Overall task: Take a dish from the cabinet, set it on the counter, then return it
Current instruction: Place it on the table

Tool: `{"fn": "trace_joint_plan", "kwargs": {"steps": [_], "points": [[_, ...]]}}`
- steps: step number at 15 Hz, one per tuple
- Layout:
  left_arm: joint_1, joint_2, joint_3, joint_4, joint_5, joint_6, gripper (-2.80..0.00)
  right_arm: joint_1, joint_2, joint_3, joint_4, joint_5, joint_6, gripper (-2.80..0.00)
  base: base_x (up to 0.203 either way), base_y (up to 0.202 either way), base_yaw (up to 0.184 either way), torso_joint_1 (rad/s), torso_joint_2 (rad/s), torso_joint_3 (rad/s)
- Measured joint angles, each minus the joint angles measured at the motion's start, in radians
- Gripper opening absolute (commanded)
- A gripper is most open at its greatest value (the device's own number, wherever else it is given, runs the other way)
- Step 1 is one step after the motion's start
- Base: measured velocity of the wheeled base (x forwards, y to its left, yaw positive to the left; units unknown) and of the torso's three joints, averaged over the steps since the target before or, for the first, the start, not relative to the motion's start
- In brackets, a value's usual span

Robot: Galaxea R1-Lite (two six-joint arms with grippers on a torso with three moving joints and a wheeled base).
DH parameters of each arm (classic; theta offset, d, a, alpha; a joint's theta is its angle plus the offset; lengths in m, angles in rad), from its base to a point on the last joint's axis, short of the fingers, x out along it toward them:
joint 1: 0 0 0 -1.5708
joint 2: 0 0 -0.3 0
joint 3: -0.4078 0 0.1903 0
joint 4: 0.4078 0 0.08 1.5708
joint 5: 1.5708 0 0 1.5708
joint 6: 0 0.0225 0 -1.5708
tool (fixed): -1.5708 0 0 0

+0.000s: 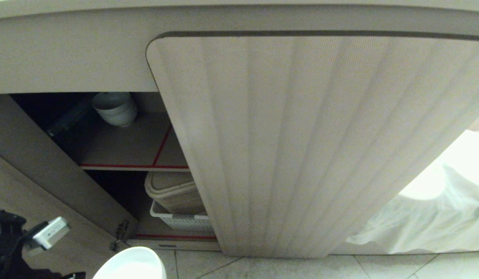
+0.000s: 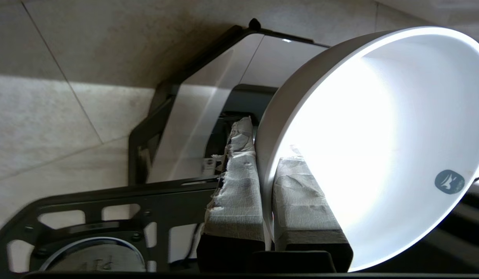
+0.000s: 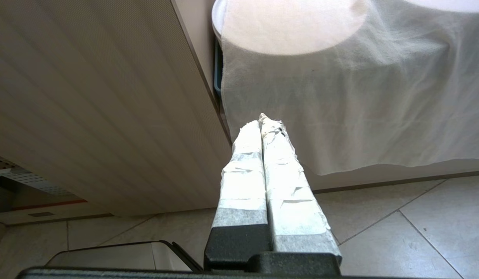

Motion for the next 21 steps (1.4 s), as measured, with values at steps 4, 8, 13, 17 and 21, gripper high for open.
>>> {"fn": "trace_joint_plan", "kwargs": {"steps": [4,8,13,17,21], "points": [[-0.005,-0.026,0.004,0.033,0.0,0.033,-2.8,0.0,0.0,0.0,-0.001,0.0,0.0,-2.8,0.0,0.0,0.0,0.0,0.0,0.0],[-0.011,-0.058,0.014,0.061,0.003,0.034,-2.8,0.0,0.0,0.0,0.0,0.0,0.0,-2.8,0.0,0.0,0.0,0.0,0.0,0.0],[-0.014,-0.089,0.038,0.074,0.006,0.035,-2.8,0.0,0.0,0.0,0.0,0.0,0.0,-2.8,0.0,0.0,0.0,0.0,0.0,0.0],[-0.04,-0.095,0.038,0.075,0.009,0.035,-2.8,0.0,0.0,0.0,-0.001,0.0,0.0,-2.8,0.0,0.0,0.0,0.0,0.0,0.0],[-0.074,-0.097,0.032,0.076,0.011,0.035,-2.8,0.0,0.0,0.0,0.0,0.0,0.0,-2.8,0.0,0.0,0.0,0.0,0.0,0.0]]}}
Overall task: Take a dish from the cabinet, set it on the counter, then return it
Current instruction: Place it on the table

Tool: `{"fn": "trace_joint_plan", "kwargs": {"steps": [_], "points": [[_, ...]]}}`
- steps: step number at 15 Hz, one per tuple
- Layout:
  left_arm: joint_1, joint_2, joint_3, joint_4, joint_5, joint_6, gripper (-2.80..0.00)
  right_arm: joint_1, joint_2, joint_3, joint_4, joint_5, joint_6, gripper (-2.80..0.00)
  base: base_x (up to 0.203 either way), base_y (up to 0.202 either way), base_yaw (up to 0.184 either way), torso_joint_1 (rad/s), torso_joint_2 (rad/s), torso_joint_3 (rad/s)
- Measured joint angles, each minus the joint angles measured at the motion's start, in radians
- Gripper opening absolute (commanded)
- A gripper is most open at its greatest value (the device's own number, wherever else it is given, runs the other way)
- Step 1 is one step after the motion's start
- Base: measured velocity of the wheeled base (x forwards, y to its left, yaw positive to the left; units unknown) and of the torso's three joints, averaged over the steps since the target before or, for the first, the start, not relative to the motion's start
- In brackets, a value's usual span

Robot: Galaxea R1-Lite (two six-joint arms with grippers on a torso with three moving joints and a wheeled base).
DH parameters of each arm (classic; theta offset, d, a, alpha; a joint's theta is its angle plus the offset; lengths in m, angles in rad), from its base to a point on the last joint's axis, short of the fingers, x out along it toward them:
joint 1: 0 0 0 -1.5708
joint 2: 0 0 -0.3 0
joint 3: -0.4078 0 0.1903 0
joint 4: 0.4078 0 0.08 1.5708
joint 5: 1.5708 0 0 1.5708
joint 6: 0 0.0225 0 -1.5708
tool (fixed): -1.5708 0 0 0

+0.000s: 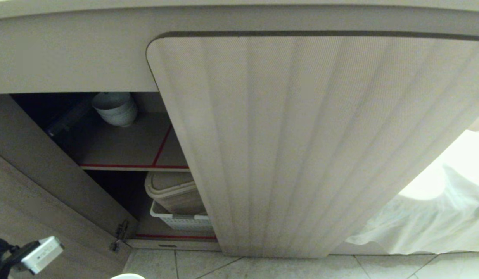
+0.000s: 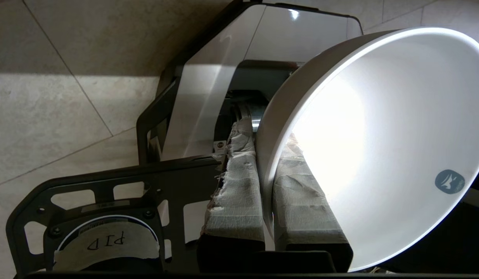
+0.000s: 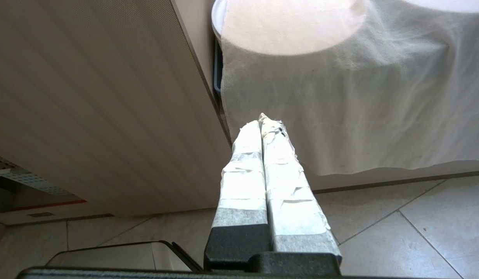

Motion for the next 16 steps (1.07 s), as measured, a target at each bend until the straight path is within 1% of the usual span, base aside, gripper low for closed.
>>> {"fn": "trace_joint_plan", "kwargs": {"steps": [6,8,16], "points": [[-0.01,-0.006,0.0,0.01,0.008,0.0,-2.8,0.0,0.0,0.0,0.0,0.0,0.0,-2.8,0.0,0.0,0.0,0.0,0.0,0.0],[-0.011,-0.012,0.001,0.034,0.008,0.0,-2.8,0.0,0.0,0.0,0.0,0.0,0.0,-2.8,0.0,0.0,0.0,0.0,0.0,0.0],[-0.01,-0.033,0.004,0.039,0.007,0.0,-2.8,0.0,0.0,0.0,0.0,0.0,0.0,-2.8,0.0,0.0,0.0,0.0,0.0,0.0]]}}
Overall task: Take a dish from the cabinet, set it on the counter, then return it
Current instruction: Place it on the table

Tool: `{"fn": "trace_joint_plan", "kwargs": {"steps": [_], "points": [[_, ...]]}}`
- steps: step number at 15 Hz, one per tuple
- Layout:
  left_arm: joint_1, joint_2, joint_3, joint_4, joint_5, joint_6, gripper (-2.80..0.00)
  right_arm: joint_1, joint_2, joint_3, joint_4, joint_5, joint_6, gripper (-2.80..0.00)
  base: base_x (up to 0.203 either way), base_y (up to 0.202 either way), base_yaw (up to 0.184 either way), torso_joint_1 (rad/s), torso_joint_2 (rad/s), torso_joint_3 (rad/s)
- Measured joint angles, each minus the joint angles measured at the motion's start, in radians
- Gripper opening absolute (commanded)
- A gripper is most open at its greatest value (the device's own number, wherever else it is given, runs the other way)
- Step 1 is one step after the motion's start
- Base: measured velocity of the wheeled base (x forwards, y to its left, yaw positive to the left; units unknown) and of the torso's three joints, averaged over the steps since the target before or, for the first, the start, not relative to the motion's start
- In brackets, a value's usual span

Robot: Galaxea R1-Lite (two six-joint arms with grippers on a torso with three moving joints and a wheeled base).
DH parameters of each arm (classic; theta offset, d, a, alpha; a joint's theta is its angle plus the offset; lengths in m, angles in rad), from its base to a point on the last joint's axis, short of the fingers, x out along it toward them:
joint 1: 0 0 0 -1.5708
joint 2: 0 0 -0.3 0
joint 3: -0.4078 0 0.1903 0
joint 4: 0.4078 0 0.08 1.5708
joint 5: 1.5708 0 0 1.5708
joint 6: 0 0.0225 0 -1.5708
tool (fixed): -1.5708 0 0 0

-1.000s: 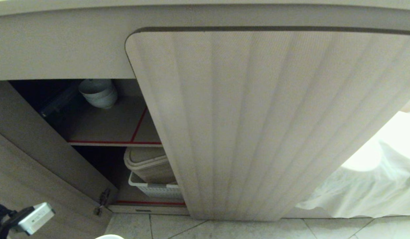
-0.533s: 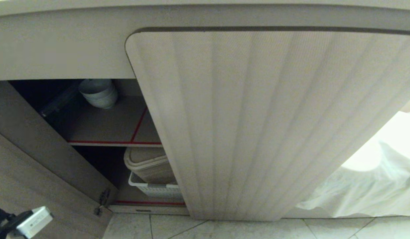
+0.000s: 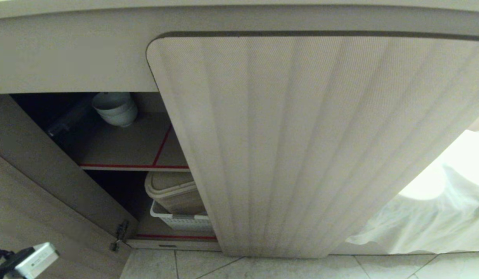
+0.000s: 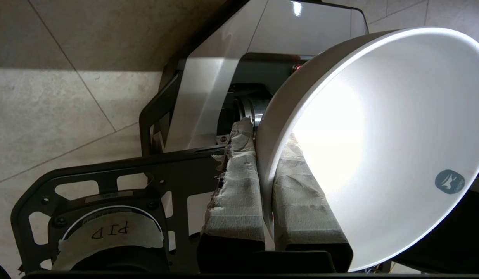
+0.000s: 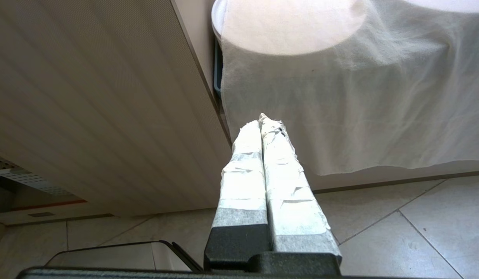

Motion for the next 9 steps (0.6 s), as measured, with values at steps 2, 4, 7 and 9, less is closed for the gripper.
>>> {"fn": "trace_joint_plan", "kwargs": {"steps": [2,4,7,9], "points": [[0.0,-0.006,0.002,0.003,0.0,0.0,-2.8,0.0,0.0,0.0,0.0,0.0,0.0,-2.8,0.0,0.0,0.0,0.0,0.0,0.0],[0.0,-0.008,0.002,0.002,0.0,0.0,-2.8,0.0,0.0,0.0,0.0,0.0,0.0,-2.8,0.0,0.0,0.0,0.0,0.0,0.0],[0.0,-0.01,0.002,0.002,0.0,0.0,-2.8,0.0,0.0,0.0,0.0,0.0,0.0,-2.8,0.0,0.0,0.0,0.0,0.0,0.0],[-0.001,-0.011,0.002,0.003,0.0,0.0,-2.8,0.0,0.0,0.0,0.0,0.0,0.0,-2.8,0.0,0.0,0.0,0.0,0.0,0.0]]}}
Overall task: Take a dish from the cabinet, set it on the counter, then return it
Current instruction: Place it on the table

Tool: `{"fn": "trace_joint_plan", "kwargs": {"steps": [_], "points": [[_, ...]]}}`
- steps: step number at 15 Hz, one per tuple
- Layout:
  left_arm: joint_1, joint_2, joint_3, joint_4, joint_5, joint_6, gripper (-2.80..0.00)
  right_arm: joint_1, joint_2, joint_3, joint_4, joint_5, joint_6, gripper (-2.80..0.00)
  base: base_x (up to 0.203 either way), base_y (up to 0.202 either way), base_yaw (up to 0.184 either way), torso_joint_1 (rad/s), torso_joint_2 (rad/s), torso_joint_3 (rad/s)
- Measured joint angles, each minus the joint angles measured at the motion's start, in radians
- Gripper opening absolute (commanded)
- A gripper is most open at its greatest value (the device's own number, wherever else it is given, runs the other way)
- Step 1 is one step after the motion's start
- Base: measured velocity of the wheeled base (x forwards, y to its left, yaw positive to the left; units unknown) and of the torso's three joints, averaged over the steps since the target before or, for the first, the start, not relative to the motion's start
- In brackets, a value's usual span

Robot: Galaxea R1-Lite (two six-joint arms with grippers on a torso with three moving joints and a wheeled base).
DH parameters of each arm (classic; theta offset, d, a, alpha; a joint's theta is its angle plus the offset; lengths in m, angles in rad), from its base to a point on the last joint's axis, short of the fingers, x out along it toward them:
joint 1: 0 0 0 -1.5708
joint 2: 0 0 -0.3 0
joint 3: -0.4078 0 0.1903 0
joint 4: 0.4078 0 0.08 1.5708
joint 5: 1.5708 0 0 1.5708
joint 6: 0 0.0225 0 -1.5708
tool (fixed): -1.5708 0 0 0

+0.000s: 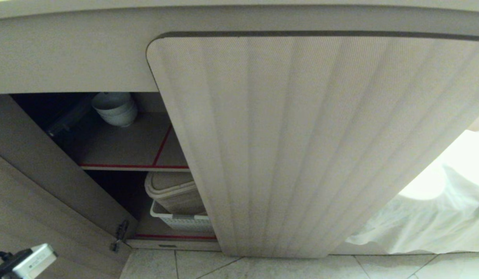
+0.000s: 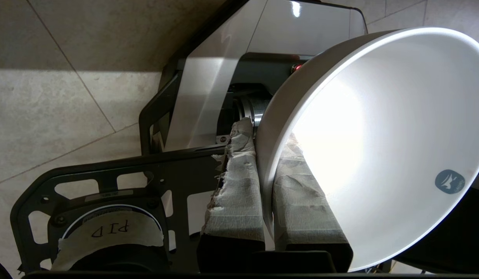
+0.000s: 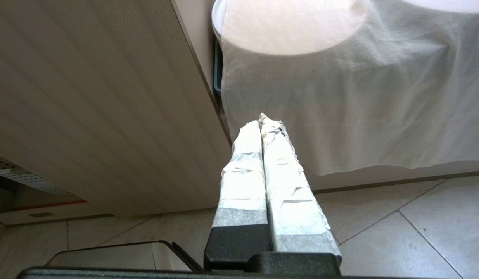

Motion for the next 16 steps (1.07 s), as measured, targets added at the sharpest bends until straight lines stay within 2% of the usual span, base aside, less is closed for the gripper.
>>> {"fn": "trace_joint_plan", "kwargs": {"steps": [4,8,16], "points": [[0.001,0.0,0.0,0.001,0.001,0.0,-2.8,0.0,0.0,0.0,0.0,0.0,0.0,-2.8,0.0,0.0,0.0,0.047,-0.06,-0.014],[0.0,0.001,0.0,-0.001,0.001,0.0,-2.8,0.0,0.0,0.0,0.001,0.0,0.0,-2.8,0.0,0.0,0.0,0.238,-0.1,-0.13],[0.0,0.002,0.002,0.002,-0.001,0.0,-2.8,0.0,0.0,0.0,0.001,0.0,0.0,-2.8,0.0,0.0,0.0,0.199,-0.51,-0.186]]}}
